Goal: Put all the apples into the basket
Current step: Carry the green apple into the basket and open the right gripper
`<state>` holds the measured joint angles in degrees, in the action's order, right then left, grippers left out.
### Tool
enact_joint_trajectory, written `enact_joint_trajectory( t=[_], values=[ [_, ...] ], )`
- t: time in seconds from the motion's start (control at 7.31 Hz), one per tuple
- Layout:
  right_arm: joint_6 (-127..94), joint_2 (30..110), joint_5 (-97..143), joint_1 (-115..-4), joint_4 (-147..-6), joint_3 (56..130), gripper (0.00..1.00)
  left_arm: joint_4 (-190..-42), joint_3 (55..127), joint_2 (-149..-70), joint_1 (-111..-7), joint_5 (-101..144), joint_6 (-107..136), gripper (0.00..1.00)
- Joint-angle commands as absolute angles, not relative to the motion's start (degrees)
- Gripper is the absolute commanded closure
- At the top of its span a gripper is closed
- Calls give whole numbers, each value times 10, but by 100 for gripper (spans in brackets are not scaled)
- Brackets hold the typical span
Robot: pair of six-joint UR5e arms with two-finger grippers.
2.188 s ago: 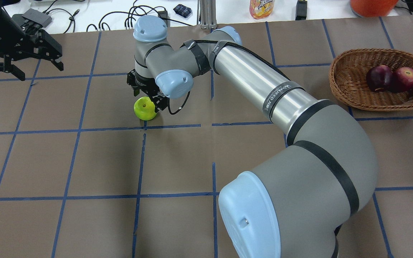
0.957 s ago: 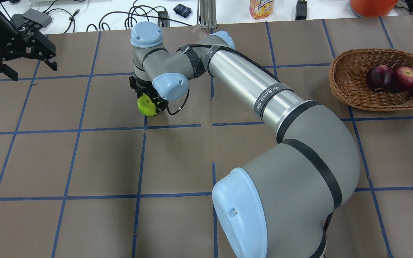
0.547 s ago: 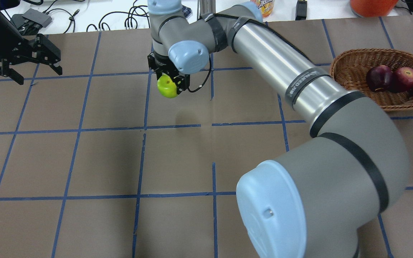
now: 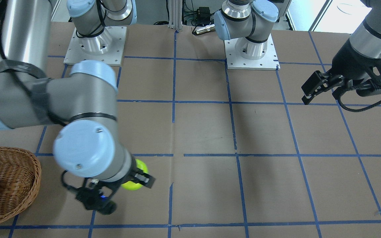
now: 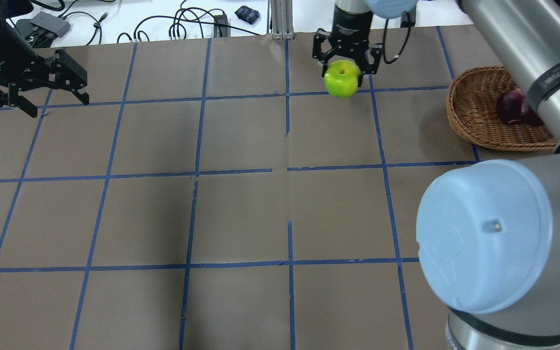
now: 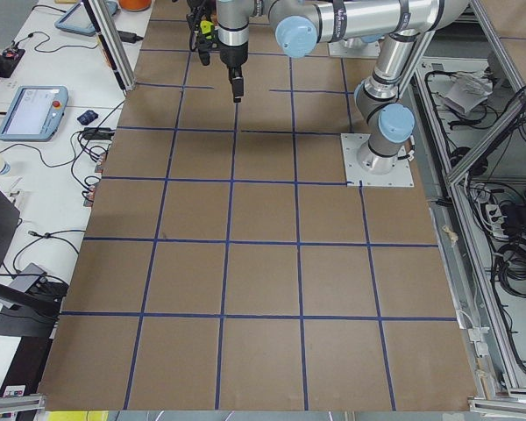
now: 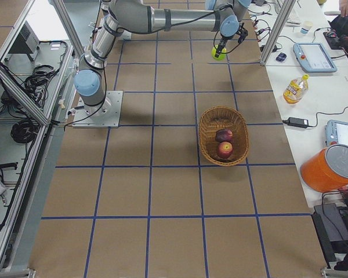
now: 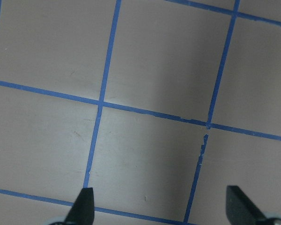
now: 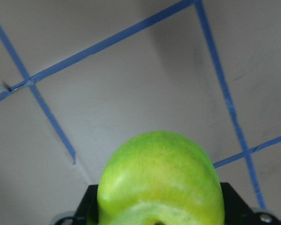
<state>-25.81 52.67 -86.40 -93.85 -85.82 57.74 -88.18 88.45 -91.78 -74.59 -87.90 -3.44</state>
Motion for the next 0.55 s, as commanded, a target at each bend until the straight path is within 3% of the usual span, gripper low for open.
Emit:
enact_joint_trajectory(
  t=[0.0, 0.41],
  values=[
    [-64, 533, -891, -817, -839, 581, 100, -889, 893, -929, -799, -854, -30, 0],
    [146, 533, -909, -702, -852, 613, 100, -873, 911, -923, -930, -873, 42, 0]
  ],
)
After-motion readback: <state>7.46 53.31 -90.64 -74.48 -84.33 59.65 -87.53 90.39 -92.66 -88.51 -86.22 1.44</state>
